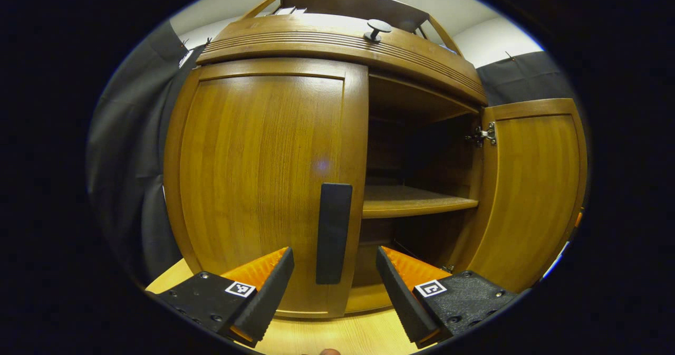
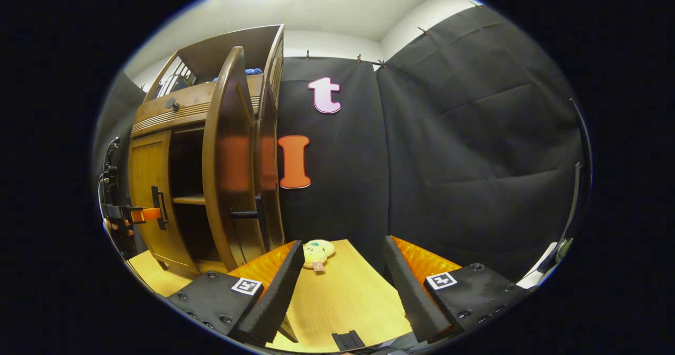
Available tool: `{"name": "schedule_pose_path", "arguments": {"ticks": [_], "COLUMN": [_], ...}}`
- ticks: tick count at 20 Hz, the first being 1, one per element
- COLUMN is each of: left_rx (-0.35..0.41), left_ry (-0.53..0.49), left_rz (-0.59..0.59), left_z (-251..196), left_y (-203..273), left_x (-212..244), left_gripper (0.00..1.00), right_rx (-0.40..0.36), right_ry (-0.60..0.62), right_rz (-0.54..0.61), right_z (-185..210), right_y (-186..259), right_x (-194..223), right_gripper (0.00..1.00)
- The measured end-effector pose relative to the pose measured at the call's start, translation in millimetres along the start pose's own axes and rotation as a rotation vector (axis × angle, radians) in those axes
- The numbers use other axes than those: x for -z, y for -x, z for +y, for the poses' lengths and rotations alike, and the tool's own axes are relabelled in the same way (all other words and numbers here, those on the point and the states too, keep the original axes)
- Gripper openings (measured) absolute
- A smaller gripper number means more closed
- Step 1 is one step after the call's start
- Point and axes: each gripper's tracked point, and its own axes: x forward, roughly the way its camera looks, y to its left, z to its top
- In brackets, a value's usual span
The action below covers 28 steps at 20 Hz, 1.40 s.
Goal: Open the right door of the double-door shoe cabinet with the right hand, and open the left door with the left hand.
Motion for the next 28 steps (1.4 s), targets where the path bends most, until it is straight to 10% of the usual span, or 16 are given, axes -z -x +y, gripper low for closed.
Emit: {"name": "schedule_pose_path", "arguments": {"ticks": [8, 19, 28], "left_rx": [-0.041, -0.038, -0.012], "left_ry": [-0.051, -0.041, -0.090], "left_rz": [0.023, 0.005, -0.010], "left_z": [5, 2, 1], "left_y": [-33, -39, -27], "left_x": [16, 11, 11], "left_gripper": [0.93, 0.34, 0.17], "right_rx": [0.006, 0.010, 0.002], "right_ry": [0.007, 0.020, 0.041], "right_rz": [0.011, 0.003, -0.003], "right_z": [-4, -4, 10], "right_y": [-11, -5, 7], "right_x": [9, 4, -8], "right_gripper": [0.98, 0.98, 0.98]}}
